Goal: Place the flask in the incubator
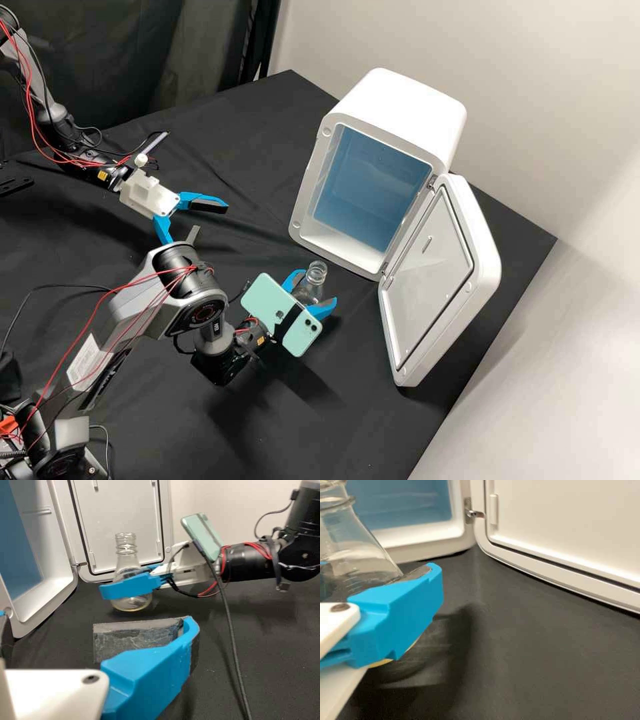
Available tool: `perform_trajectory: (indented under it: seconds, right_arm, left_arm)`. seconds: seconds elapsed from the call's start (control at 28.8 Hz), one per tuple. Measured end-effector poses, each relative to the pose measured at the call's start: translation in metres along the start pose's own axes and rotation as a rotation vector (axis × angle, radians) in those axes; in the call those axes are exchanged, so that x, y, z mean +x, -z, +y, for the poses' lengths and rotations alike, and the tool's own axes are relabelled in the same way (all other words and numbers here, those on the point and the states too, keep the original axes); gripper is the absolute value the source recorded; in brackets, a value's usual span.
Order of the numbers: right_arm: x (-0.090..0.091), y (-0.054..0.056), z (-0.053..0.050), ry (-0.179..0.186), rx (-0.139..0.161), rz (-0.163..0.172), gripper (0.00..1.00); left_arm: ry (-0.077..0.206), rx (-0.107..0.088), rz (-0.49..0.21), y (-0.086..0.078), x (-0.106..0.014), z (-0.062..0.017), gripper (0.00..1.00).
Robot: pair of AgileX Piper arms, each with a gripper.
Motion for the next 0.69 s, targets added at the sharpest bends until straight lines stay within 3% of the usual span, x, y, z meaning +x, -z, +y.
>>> perform_trajectory:
  seconds: [0.21, 0.42, 0.69]
  right_arm:
    - [0.022, 0.011, 0.003, -0.011, 0.044, 0.053, 0.00]
    - [0.036, 0.021, 0.004, -0.018, 0.068, 0.079, 0.00]
    - [0.049, 0.021, 0.002, -0.010, 0.079, 0.058, 0.00]
  left_arm:
    - [0.000, 0.000, 0.000, 0.000, 0.000, 0.0000, 1.00]
    - [0.000, -0.003, 0.002, 0.001, 0.000, 0.0001, 1.00]
    - [-0.001, -0.004, 0.007, 0.002, -0.001, 0.0004, 1.00]
